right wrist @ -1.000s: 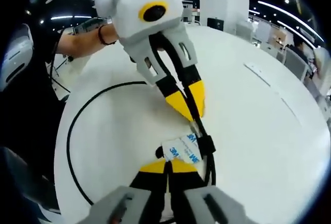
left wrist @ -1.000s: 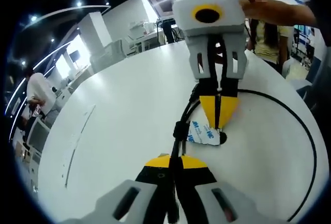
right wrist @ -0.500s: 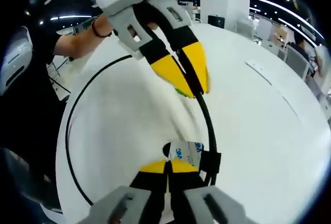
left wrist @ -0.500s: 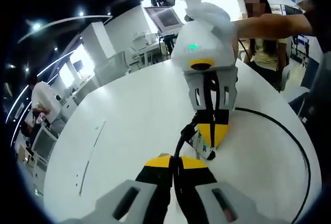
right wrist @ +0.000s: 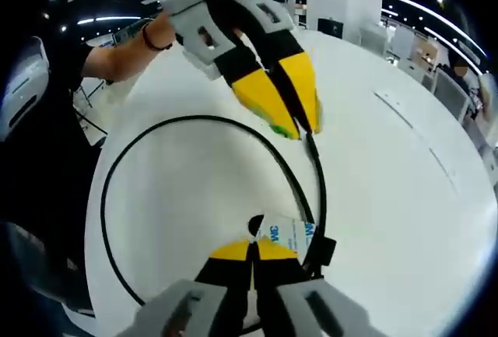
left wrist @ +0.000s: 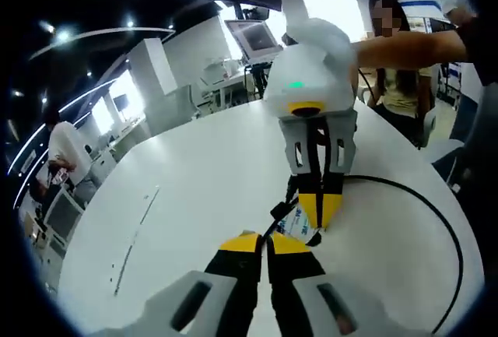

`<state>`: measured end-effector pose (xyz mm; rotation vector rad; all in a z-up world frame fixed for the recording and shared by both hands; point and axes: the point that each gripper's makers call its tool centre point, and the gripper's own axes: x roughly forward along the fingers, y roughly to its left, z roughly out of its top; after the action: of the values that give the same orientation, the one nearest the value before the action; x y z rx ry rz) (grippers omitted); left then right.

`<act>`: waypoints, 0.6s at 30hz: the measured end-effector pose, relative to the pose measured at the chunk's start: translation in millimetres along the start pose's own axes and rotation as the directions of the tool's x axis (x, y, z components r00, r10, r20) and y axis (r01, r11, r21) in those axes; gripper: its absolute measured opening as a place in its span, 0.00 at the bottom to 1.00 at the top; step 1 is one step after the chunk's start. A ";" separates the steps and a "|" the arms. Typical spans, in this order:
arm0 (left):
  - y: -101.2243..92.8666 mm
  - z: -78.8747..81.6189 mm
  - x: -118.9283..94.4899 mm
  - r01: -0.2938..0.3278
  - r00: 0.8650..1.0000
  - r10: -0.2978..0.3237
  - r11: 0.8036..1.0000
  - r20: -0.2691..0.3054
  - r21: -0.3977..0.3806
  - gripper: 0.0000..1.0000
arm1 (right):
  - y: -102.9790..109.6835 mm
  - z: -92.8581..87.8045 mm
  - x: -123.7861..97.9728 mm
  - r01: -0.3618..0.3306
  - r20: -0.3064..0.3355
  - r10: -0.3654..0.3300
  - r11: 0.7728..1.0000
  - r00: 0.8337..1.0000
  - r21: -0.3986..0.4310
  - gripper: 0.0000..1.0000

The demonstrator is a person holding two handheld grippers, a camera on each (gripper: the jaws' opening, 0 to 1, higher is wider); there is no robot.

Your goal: Find the charging cable on the desk, coil it up and secure with Velcro.

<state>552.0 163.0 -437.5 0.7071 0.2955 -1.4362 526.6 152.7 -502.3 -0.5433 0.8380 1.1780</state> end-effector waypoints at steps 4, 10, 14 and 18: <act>-15.7 -2.7 15.4 0.054 0.998 -0.054 0.998 -0.025 0.024 0.07 | 2.8 -0.6 -0.9 -0.003 0.002 0.003 1.000 1.000 -0.009 0.03; -24.9 -3.9 34.5 0.125 0.991 -0.122 0.991 -0.059 0.054 0.06 | 5.2 -2.6 -2.4 -0.009 0.014 0.009 1.000 1.000 0.008 0.03; -20.8 -6.6 43.5 0.141 0.987 -0.137 0.989 -0.083 0.053 0.03 | 5.5 -3.0 -4.5 0.002 0.004 -0.002 1.000 1.000 -0.014 0.03; -18.6 -11.4 44.4 0.141 0.987 -0.136 0.989 -0.088 0.044 0.02 | -3.3 2.5 -13.9 0.043 0.046 -0.042 0.999 0.998 -0.009 0.03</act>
<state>542.9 134.8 -477.2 0.8022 0.3819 -1.5521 528.3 145.5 -489.8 -0.5376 0.7779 1.1521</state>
